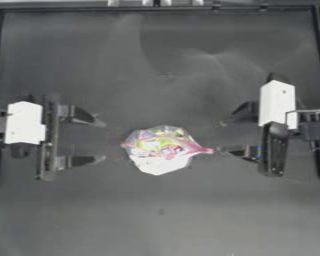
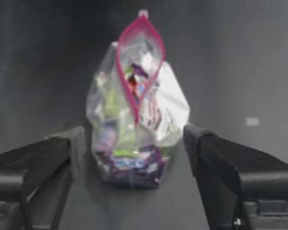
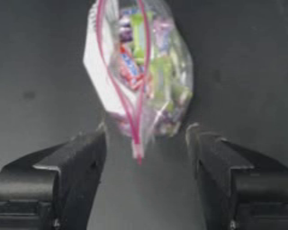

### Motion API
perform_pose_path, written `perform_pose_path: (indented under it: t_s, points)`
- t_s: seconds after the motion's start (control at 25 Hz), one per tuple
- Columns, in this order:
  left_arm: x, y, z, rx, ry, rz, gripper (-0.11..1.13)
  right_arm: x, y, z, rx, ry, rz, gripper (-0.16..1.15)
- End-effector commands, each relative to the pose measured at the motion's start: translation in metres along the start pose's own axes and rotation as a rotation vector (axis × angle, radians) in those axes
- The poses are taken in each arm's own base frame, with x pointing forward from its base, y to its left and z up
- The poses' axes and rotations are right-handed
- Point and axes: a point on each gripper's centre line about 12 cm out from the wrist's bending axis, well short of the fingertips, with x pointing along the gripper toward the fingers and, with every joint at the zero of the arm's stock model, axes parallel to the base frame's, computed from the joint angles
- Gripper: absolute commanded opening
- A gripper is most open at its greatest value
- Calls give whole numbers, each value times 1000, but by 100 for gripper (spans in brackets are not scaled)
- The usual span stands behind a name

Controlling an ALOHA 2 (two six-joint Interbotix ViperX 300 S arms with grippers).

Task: Put candy in bag

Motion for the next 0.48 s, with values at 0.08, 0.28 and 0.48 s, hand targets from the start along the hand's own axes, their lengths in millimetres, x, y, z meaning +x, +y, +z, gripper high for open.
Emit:
perform_pose_path:
  t_s: [0.08, 0.28, 0.48]
  points:
    - [-15, -1, 9, -2, -39, -6, 96, -12, -1, 0, 9, -41, 11, 87]
    - [-28, -1, 6, -3, -49, -9, 96, -19, -3, -6, 6, -57, 13, 87]
    - [-39, -1, 6, -4, -64, -11, 95, -26, -7, -15, 10, -69, 13, 87]
